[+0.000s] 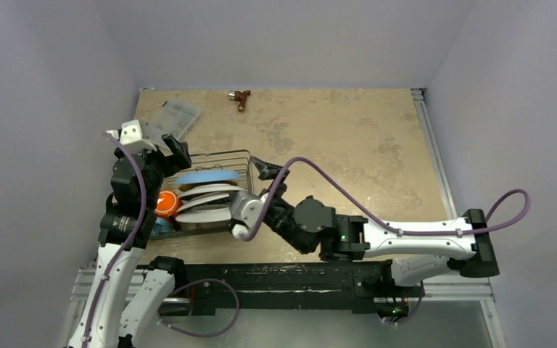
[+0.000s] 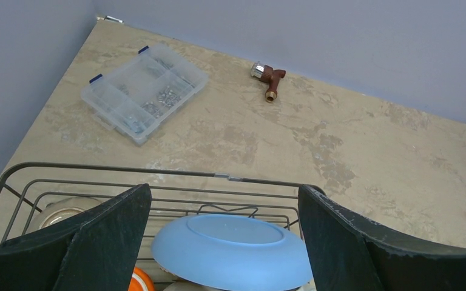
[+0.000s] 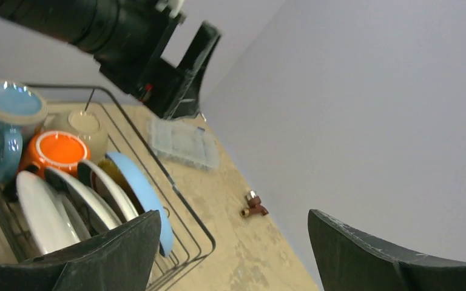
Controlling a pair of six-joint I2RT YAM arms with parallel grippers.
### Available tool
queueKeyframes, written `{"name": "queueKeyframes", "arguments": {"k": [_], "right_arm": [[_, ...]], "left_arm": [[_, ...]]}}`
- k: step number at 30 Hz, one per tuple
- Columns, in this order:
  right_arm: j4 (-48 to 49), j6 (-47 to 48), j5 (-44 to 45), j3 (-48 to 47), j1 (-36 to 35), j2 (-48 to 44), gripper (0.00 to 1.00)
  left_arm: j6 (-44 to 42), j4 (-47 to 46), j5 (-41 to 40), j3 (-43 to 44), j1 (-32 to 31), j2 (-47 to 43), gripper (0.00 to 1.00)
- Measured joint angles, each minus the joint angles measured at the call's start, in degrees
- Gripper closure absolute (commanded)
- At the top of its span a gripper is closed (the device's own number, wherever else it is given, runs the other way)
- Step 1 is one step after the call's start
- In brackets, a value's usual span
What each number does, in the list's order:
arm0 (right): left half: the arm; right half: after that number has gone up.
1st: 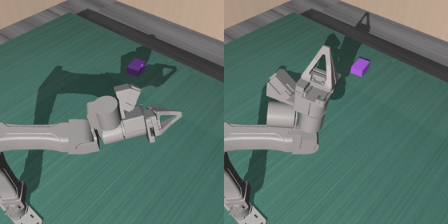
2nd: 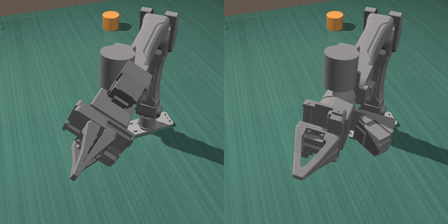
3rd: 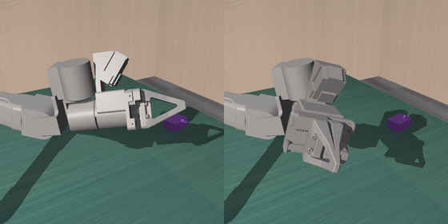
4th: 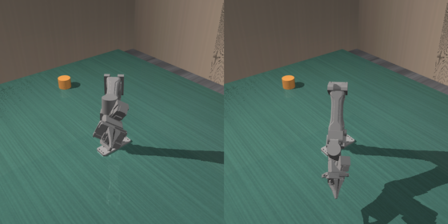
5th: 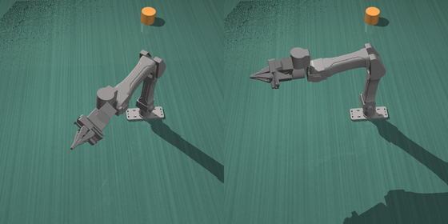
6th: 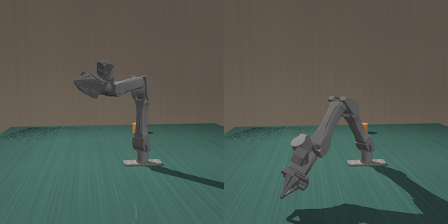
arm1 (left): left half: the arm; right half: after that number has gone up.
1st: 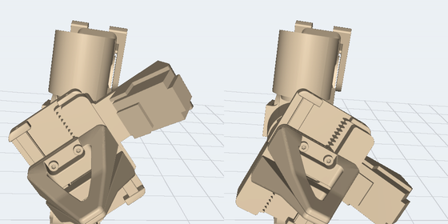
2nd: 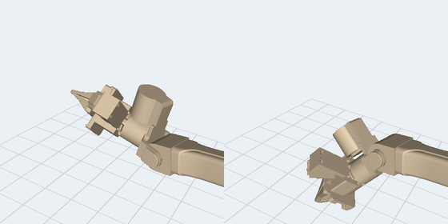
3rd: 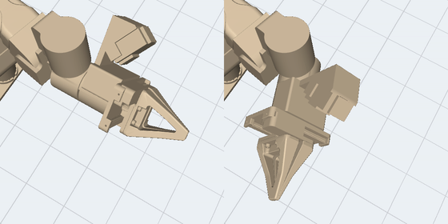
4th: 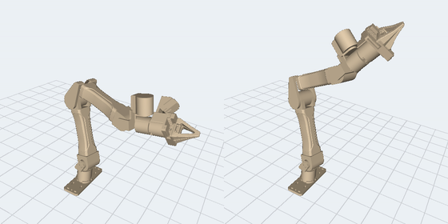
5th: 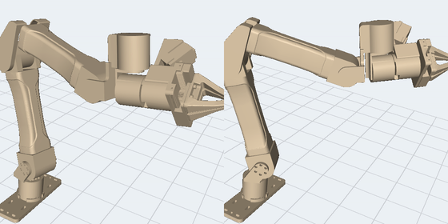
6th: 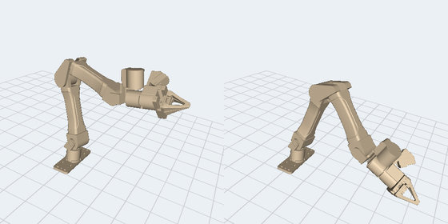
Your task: Load the mixed dishes into the dish rack
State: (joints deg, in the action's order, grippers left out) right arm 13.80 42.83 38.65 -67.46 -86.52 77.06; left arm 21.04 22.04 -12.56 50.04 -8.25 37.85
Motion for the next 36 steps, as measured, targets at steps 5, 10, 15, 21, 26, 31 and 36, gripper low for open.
{"name": "queueKeyframes", "arguments": {"k": [5, 10, 15, 21, 26, 31, 36], "right_arm": [[0.1, -5.7, -2.6, 0.4, 1.5, -3.4, 0.11], [-3.5, -13.2, -3.8, 2.0, 4.0, 1.5, 0.10], [-7.0, -22.6, -4.2, 6.4, 10.6, -1.0, 0.01], [-11.1, -35.1, -1.8, 9.0, 23.4, -11.0, 0.01], [-14.5, -42.1, 3.7, 9.1, 27.6, -20.5, 0.01], [-20.6, -44.2, 10.1, 6.2, 27.9, -28.5, 0.01], [-22.8, -43.0, 16.0, 1.3, 28.0, -35.0, 0.01]], "left_arm": [[0.0, 0.0, 0.3, 0.0, 0.0, 0.6, 0.11], [0.0, 0.0, 0.3, 0.0, 0.0, 1.1, 0.11], [0.0, 0.0, 0.4, 0.0, 0.0, 1.6, 0.11], [0.0, -0.1, 1.1, 0.0, 0.0, 1.2, 0.08], [-0.6, -0.9, 2.6, -0.1, 0.0, 0.5, 0.06], [-2.0, -3.6, 6.2, -0.6, -0.3, -1.5, 0.05], [-2.2, -0.8, 11.5, 4.6, -0.5, -2.8, 0.02]]}}
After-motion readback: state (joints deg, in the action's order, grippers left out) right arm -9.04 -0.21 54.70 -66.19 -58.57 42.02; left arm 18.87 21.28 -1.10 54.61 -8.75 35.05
